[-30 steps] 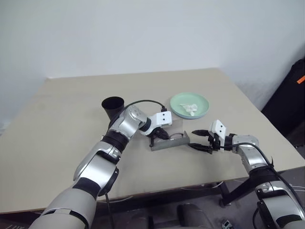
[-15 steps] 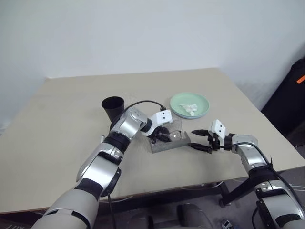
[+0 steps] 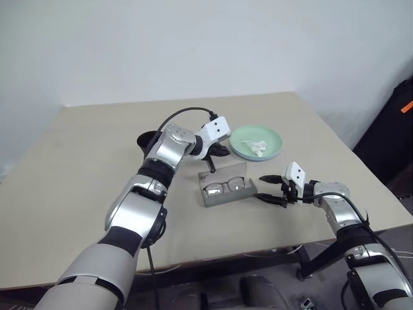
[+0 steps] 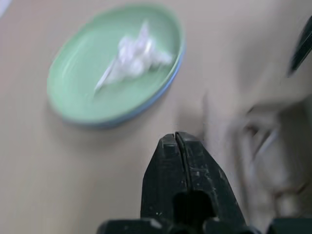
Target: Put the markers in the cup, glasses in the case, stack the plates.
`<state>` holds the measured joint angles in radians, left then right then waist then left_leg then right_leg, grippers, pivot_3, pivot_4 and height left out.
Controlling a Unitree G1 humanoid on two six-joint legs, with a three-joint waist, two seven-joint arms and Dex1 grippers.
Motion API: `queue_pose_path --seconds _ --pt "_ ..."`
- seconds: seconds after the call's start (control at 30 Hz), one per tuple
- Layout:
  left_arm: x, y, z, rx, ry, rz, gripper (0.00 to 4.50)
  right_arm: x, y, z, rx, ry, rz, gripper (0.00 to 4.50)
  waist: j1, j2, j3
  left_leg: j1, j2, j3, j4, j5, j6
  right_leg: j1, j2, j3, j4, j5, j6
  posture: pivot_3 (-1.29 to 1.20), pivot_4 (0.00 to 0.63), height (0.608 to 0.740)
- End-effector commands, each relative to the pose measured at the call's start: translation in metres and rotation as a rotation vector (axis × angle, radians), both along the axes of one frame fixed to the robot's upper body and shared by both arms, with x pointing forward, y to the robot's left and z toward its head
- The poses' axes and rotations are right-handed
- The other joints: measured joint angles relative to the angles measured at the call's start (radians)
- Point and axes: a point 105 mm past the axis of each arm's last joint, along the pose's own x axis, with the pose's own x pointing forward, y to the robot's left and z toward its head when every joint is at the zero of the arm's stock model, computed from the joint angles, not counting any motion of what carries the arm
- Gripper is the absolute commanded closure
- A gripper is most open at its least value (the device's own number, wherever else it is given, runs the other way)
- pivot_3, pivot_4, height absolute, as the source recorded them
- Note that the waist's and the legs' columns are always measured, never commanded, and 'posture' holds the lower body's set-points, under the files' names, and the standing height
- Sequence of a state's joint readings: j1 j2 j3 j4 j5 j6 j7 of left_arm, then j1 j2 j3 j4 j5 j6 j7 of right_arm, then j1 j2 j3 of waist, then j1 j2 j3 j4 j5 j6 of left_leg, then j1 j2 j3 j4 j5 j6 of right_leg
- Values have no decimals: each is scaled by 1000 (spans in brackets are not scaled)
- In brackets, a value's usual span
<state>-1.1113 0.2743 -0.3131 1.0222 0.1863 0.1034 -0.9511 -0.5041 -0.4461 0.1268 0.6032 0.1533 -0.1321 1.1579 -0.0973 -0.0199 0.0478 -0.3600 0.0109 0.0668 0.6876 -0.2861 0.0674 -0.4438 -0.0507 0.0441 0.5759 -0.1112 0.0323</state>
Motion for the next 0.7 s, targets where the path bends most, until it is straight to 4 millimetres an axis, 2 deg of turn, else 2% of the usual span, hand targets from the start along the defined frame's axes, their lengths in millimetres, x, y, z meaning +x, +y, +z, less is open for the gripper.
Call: queue_pose_path --seconds 0.03,0.3,0.7 --pt "9 3 6 84 -103 5 4490 7 2 16 13 -62 2 1221 0 0 0 0 0 0 0 0 0 0 0 0 0 0 0 0 0 740" --pt "-6 3 -27 168 -15 -85 4490 6 1 19 24 -64 7 1221 1 0 0 -2 -1 2 0 0 0 0 0 0 -1 1 1 0 0 740" --pt "-41 -11 -19 15 132 -311 4490 1 -7 28 57 -2 43 1221 0 0 0 -1 0 1 0 0 0 0 0 0 0 0 1 0 0 740"
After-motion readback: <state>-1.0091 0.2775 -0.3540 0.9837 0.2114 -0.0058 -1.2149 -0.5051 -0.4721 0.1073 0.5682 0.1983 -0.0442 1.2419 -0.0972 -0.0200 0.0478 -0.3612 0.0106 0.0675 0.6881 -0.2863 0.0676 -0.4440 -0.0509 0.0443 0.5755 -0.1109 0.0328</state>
